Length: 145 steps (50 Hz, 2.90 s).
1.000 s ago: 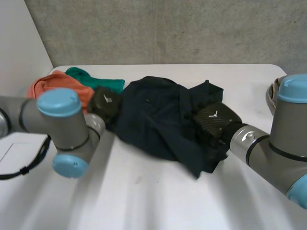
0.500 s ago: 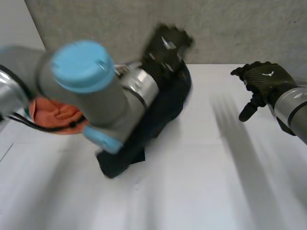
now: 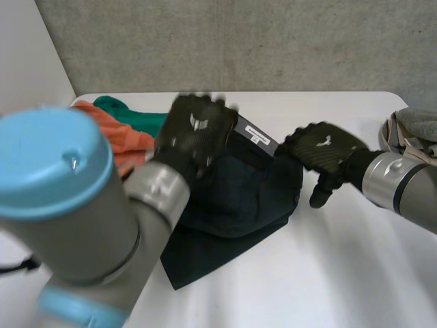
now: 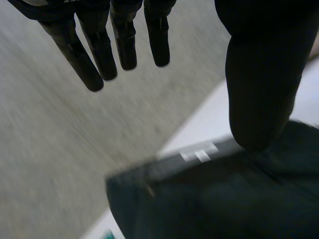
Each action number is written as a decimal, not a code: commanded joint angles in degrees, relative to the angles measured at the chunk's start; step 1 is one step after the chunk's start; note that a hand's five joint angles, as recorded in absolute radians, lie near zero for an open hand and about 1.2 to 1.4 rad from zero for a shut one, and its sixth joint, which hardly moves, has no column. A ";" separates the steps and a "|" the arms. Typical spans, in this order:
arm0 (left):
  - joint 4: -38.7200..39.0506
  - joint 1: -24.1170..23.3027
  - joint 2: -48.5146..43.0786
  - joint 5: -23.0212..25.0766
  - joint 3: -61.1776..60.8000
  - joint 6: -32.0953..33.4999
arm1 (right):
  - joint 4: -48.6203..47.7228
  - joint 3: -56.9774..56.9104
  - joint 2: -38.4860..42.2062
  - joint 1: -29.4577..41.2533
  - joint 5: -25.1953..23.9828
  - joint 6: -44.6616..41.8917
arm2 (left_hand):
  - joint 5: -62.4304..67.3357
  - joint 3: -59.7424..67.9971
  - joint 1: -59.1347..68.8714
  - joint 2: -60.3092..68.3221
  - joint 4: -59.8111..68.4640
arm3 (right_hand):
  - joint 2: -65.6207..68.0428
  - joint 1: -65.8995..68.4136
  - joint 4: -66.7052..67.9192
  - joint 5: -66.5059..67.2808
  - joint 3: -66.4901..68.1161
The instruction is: Fold the laundry.
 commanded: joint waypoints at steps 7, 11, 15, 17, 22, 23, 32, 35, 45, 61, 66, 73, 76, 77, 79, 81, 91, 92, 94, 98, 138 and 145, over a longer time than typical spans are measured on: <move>-13.53 -2.18 -4.33 -0.11 -9.19 -7.90 | 0.26 -5.36 12.55 3.05 -3.56 -18.38 | 5.16 5.44 4.45 5.37 5.21 | 7.61 6.54 6.68 6.19 6.47; -12.57 -0.86 -7.94 -1.52 -8.05 -8.79 | -1.14 -8.09 16.87 4.46 -3.47 -19.80 | -2.08 -1.80 -2.80 -1.87 -2.03 | 7.61 6.54 6.68 6.19 6.47; -9.85 0.37 -11.46 -2.75 -6.73 -7.65 | -2.81 -10.82 20.82 5.60 -2.85 -20.15 | -8.48 -8.20 -9.20 -8.27 -8.43 | 7.61 6.54 6.68 6.19 6.47; -7.75 0.63 -13.13 -3.36 -6.12 -6.25 | -3.78 -12.04 22.58 6.30 -1.63 -20.15 | -9.99 -9.71 -10.71 -9.78 -9.94 | 9.60 8.54 8.68 8.19 8.47; -2.55 0.81 -16.38 -3.89 -4.97 -1.59 | -5.10 -14.25 25.22 7.36 1.89 -19.98 | -10.84 -10.56 -11.56 -10.63 -10.79 | 36.66 35.59 35.73 35.24 35.52; -1.85 0.81 -17.00 -3.98 -4.80 -0.62 | -5.19 -14.51 25.40 7.54 2.59 -19.80 | -10.84 -10.56 -11.56 -10.63 -10.79 | 42.37 41.30 41.44 40.95 41.23; 3.69 0.90 -19.73 -6.44 -3.74 6.76 | -5.63 -13.02 21.63 8.42 6.38 -13.57 | 38.53 38.80 37.81 38.74 38.57 | 58.93 57.87 58.00 57.52 57.80; 7.03 1.16 -19.99 -8.19 -3.39 8.35 | -5.28 -12.49 18.20 8.15 7.34 -8.48 | 56.23 56.51 55.51 56.44 56.28 | 58.93 57.87 58.00 57.52 57.80; 9.76 7.57 -11.24 -9.44 -3.39 9.41 | 3.06 -12.31 6.70 7.98 11.29 4.71 | 56.26 56.53 55.54 56.47 56.31 | 58.93 57.87 58.00 57.52 57.80; 0.10 18.47 11.92 4.28 8.99 4.40 | 10.55 -23.39 -9.14 6.48 18.15 18.87 | 56.26 56.53 55.54 56.47 56.31 | 58.93 57.87 58.00 57.52 57.80; -5.43 19.44 1.84 6.04 16.36 3.08 | 9.50 -25.40 -3.36 8.58 18.85 18.61 | 56.26 56.53 55.54 56.47 56.31 | 58.93 57.87 58.00 57.52 57.80; -5.63 20.32 -10.58 6.39 26.83 1.50 | 4.32 -29.97 7.55 10.87 22.28 17.12 | 56.26 56.53 55.54 56.47 56.31 | 58.93 57.87 58.00 57.52 57.80; -2.47 20.76 -14.80 6.92 35.00 0.71 | -4.02 -34.54 12.65 12.37 25.00 16.15 | 56.26 56.53 55.54 56.47 56.31 | 58.93 57.87 58.00 57.52 57.80; -1.33 20.76 -15.76 7.01 37.11 0.53 | -6.39 -35.77 13.62 12.81 25.88 15.80 | 56.26 56.53 55.54 56.47 56.31 | 58.93 57.87 58.00 57.52 57.80; 2.19 20.85 -16.57 6.92 43.08 -0.35 | -14.56 -39.64 15.38 13.25 29.04 14.92 | 56.26 56.53 55.54 56.47 56.31 | 58.93 57.87 58.00 57.52 57.80; 4.74 20.85 -16.65 6.74 46.69 -0.88 | -20.10 -41.66 16.08 13.34 30.89 14.39 | 56.26 56.53 55.54 56.47 56.31 | 58.93 57.87 58.00 57.52 57.80; 10.90 21.11 -12.88 4.11 50.06 -3.78 | -34.99 -42.82 14.33 13.34 31.34 13.60 | 56.26 56.53 55.54 56.47 56.31 | 58.93 57.87 58.00 57.52 57.80; 10.55 21.46 -12.35 4.02 48.48 -4.04 | -34.55 -41.94 13.98 13.25 31.08 13.69 | 56.26 56.53 55.54 56.47 56.31 | 58.93 57.87 58.00 57.52 57.80; 9.94 22.08 -10.42 3.84 42.16 -5.01 | -32.88 -38.00 12.75 12.90 30.20 13.86 | 56.26 56.53 55.54 56.47 56.31 | 58.93 57.87 58.00 57.52 57.80; 8.88 22.61 -7.08 4.37 28.19 -6.50 | -29.37 -28.95 10.90 12.28 27.65 13.95 | 56.26 56.53 55.54 56.47 56.31 | 58.93 57.87 58.00 57.52 57.80; -12.12 23.58 -2.68 10.08 -7.61 -3.69 | 10.11 -18.37 16.08 10.44 12.53 -6.25 | -5.63 -5.35 -6.34 -5.41 -5.58 | 9.29 8.22 8.36 7.87 8.15; -13.89 21.03 -5.92 9.12 -7.96 -4.75 | 9.58 -24.35 22.67 10.44 12.18 -12.06 | -5.46 -5.18 -6.17 -5.24 -5.41 | 6.45 5.38 5.52 5.03 5.31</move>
